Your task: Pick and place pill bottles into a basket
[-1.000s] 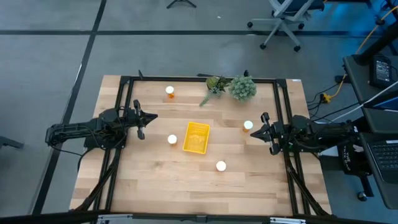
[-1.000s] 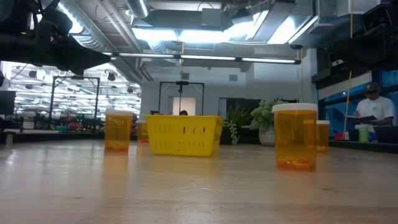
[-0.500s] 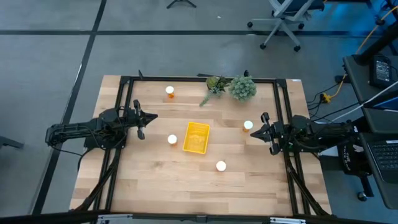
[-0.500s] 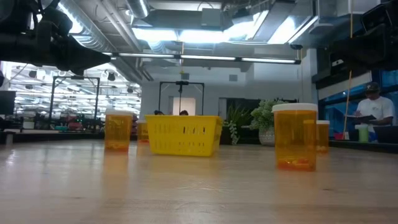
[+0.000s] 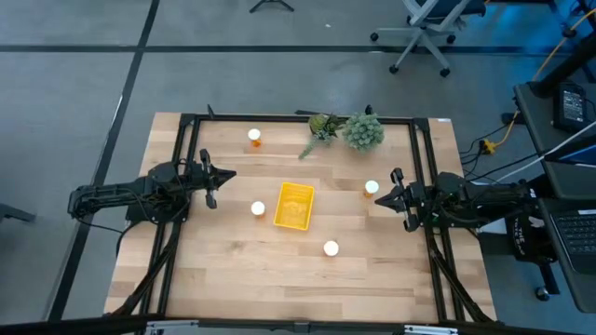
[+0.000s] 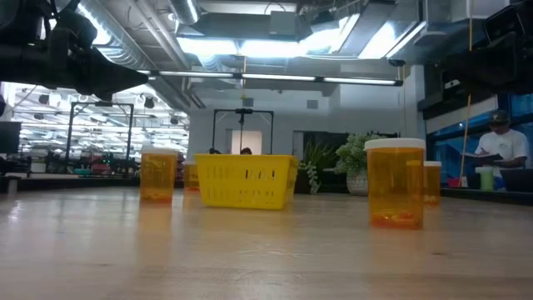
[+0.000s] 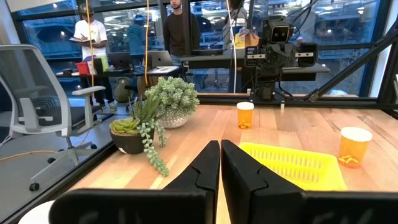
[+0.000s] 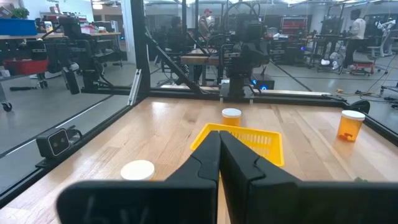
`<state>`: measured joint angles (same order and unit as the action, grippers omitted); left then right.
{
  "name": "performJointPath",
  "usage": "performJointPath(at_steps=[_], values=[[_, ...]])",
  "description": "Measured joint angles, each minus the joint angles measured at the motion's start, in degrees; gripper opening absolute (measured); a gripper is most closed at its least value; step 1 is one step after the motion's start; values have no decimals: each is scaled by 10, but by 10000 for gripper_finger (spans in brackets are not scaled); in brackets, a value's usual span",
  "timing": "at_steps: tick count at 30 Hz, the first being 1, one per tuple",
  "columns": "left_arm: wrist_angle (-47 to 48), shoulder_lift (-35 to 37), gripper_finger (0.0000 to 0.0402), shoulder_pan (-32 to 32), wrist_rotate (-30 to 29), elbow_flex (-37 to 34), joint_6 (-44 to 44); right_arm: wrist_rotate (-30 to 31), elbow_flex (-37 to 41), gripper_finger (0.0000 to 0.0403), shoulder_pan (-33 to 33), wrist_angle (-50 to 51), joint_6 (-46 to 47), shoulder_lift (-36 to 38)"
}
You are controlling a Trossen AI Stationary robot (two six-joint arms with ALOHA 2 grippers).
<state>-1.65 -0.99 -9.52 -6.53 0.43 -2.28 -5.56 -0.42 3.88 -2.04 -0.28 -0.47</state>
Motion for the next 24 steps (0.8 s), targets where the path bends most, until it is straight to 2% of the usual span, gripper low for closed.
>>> performJointPath(at_steps=[24], values=[[0,0,12,0,0,0,0,0,0,12,0,0,1,0]])
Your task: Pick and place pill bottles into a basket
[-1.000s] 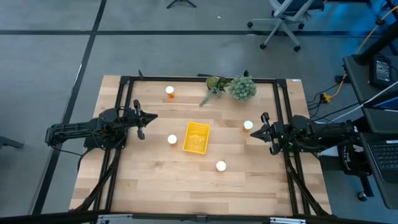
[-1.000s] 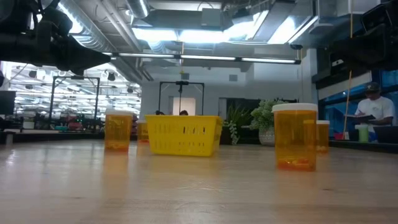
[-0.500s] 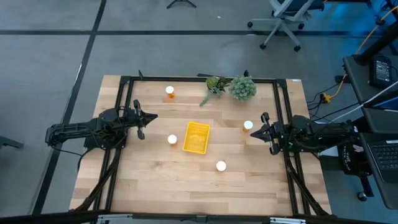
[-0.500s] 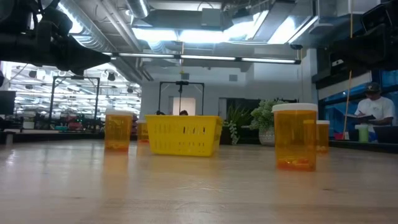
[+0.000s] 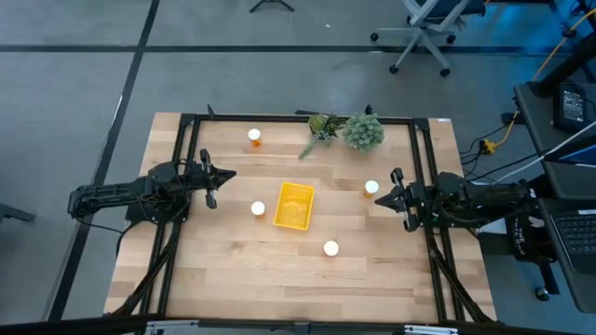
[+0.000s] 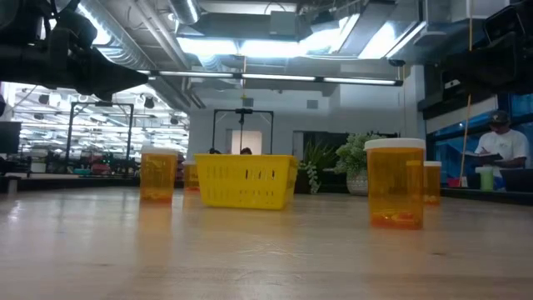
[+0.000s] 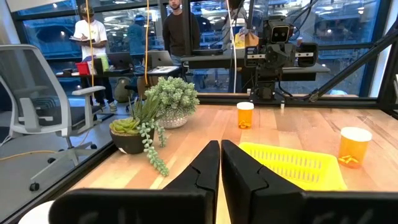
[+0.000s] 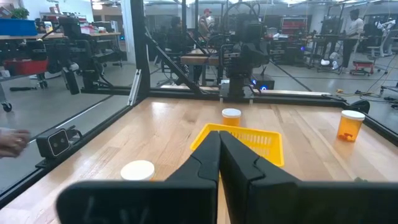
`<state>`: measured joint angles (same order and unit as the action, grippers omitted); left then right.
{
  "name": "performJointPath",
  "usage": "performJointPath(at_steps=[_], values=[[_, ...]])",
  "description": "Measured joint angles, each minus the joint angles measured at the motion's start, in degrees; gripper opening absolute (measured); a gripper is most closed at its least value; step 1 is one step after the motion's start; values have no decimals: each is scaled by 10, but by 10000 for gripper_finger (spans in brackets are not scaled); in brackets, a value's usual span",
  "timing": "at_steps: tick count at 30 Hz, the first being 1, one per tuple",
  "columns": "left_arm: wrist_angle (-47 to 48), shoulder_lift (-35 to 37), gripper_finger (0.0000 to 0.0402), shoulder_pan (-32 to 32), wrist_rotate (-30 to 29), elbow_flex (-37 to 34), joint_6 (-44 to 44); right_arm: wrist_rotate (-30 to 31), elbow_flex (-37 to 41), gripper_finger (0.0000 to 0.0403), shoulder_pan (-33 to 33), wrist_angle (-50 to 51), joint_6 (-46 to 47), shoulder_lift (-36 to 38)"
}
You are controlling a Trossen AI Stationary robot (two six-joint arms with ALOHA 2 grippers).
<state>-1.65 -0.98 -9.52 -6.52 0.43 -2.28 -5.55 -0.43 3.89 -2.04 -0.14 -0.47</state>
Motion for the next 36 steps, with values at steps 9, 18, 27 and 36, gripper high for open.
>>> performJointPath(at_steps=[9,18,27,36], values=[[0,0,8,0,0,0,0,0,0,12,0,0,59,0],[0,0,12,0,0,0,0,0,0,12,0,0,60,0],[0,0,8,0,0,0,0,0,0,12,0,0,58,0],[0,0,10,0,0,0,0,0,0,12,0,0,58,0]])
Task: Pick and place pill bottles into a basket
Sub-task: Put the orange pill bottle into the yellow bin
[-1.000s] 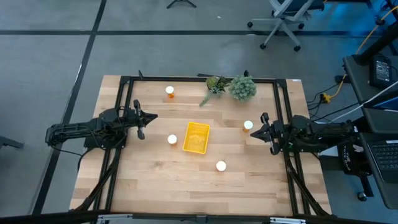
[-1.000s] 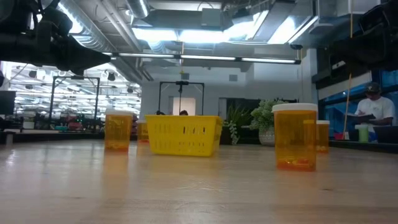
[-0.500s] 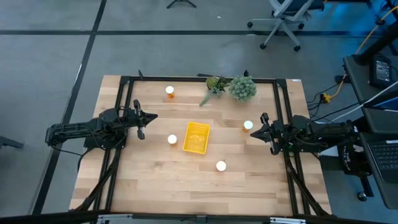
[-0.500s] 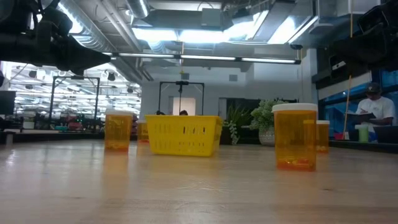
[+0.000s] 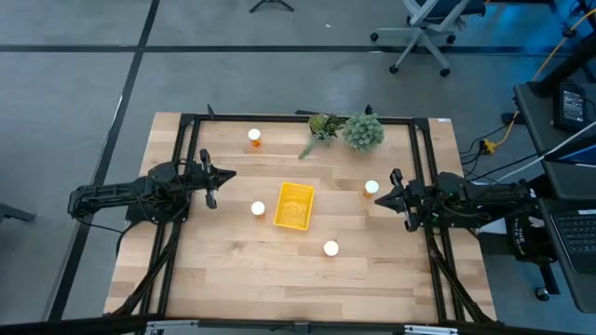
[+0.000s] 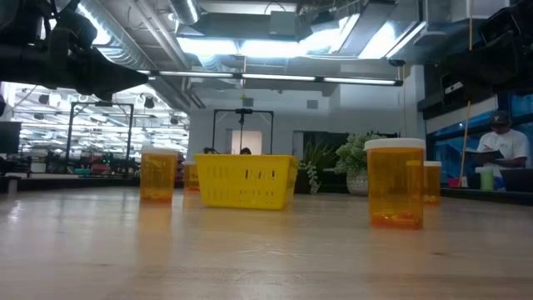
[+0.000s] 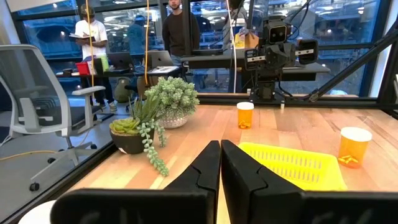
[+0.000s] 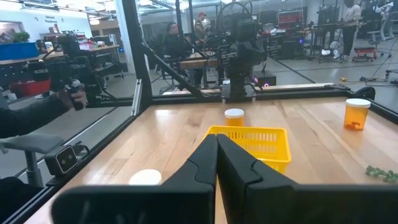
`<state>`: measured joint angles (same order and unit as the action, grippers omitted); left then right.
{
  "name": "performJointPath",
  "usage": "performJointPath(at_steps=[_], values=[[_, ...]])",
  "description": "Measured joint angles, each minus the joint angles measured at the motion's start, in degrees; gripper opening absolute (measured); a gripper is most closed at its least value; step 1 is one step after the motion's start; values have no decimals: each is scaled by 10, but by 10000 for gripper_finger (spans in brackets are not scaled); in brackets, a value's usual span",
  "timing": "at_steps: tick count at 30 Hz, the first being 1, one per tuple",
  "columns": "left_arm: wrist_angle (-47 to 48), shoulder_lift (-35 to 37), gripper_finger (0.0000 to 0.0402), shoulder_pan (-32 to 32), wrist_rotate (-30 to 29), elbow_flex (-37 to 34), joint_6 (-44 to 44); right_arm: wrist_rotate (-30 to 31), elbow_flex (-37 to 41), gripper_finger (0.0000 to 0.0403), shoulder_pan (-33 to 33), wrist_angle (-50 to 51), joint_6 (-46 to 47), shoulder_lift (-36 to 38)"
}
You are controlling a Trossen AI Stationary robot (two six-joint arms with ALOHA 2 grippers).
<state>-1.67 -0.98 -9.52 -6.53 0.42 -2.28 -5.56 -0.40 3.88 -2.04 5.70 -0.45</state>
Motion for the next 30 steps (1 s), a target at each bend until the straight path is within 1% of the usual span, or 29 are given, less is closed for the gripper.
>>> performJointPath(at_steps=[8,18,22,25,28,30], values=[[-2,0,11,0,-3,0,0,0,0,12,0,-1,20,0],[-2,0,11,0,-3,0,0,0,0,12,0,-1,15,0],[-3,0,7,0,-19,0,-16,1,0,12,0,-1,0,0],[-3,0,7,0,-18,0,-15,1,0,12,0,-7,0,0],[-2,0,6,0,-2,0,-8,1,0,12,0,-4,5,0],[4,0,4,0,33,0,4,6,0,12,0,0,18,0]])
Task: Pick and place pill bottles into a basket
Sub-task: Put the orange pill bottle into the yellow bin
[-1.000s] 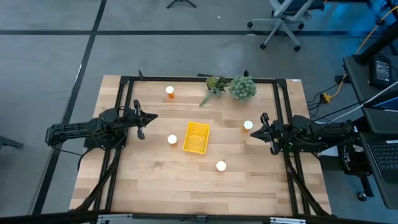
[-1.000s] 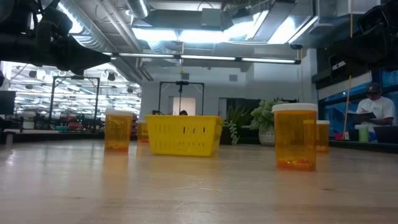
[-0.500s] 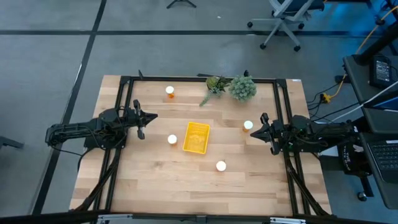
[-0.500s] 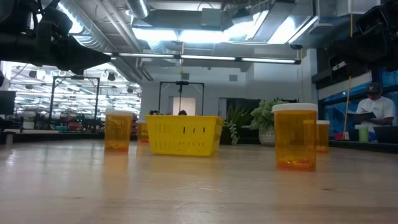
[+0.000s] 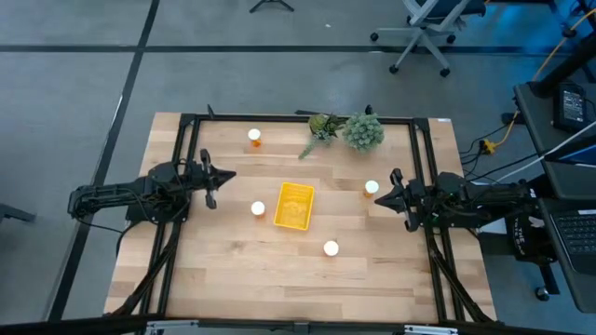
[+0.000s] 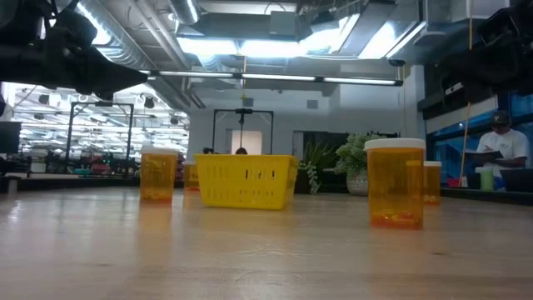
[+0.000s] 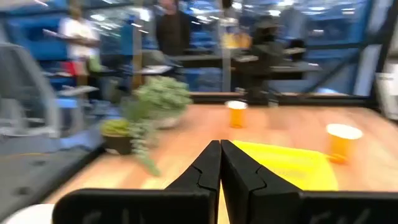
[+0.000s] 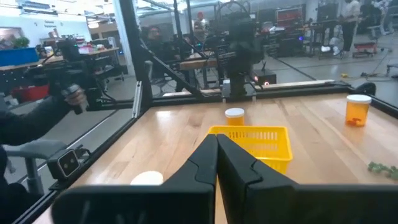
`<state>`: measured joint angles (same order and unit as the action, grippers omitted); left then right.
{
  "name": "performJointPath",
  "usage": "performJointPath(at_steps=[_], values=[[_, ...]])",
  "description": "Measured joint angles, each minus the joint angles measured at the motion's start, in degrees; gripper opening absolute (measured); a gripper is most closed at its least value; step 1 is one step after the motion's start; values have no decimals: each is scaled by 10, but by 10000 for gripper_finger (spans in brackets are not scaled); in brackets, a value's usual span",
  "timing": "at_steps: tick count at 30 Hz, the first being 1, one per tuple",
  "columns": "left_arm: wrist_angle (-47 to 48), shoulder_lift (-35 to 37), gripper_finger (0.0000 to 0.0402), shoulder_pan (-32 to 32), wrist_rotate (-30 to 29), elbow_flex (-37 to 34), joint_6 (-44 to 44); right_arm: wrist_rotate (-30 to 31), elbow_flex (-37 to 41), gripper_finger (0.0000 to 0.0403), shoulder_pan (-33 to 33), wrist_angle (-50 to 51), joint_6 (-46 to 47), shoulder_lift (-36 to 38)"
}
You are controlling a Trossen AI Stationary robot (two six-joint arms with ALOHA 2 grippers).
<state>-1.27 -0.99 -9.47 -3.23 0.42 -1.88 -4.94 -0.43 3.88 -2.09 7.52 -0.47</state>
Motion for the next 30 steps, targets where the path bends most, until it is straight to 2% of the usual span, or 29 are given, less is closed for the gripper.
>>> performJointPath(at_steps=[3,5,11,14,21,26,30], values=[[-1,0,2,0,65,0,18,8,0,12,0,-1,24,0],[-4,0,2,1,82,0,21,11,0,12,0,-1,25,0],[-5,0,5,0,55,0,22,101,-14,12,0,31,26,-22],[-5,0,2,0,53,0,22,144,-44,12,0,85,47,-51],[-8,0,8,0,51,0,-16,216,-128,12,0,123,55,-132],[-42,0,12,0,51,0,-7,223,-193,12,3,198,95,-191],[-69,0,11,0,51,0,-4,249,-205,4,29,209,104,-225]])
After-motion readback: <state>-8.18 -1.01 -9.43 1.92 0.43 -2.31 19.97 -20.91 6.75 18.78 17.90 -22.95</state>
